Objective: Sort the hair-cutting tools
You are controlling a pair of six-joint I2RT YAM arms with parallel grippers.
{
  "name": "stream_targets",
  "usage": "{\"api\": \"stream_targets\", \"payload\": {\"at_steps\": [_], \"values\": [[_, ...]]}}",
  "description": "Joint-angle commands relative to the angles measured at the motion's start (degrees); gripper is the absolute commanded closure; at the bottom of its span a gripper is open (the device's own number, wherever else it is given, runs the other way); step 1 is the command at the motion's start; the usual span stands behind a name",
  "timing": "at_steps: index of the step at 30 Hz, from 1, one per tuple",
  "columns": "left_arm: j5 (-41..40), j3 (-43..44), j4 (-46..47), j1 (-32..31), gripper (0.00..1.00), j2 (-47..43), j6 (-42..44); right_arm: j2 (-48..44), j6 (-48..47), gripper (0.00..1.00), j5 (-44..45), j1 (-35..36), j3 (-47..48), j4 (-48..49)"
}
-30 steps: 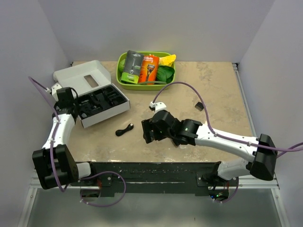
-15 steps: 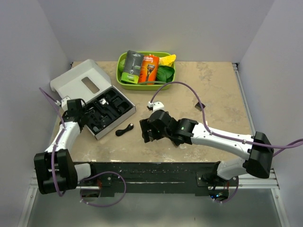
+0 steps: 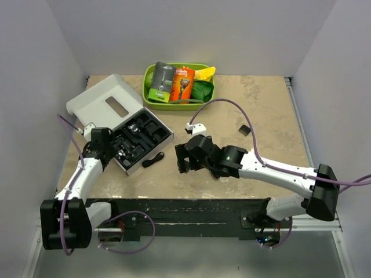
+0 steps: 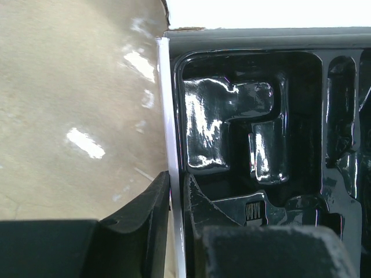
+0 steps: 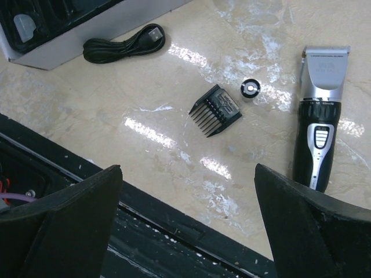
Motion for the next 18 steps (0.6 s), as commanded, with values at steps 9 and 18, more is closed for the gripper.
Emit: {"api": "stream_targets", "payload": {"at_steps": [9,18], "values": [[1.09,-4.38,-1.81,-11.36,1.0,-4.16,-5.59,-6.26,5.32,0.02,6.75,0.26,-3.39,-4.94],[3.19,-4.04,-3.3,-12.25,0.74,-6.79,-5.77,-4.24,4.71,0.01,8.07,-3.95,-4.01,-5.47]]}}
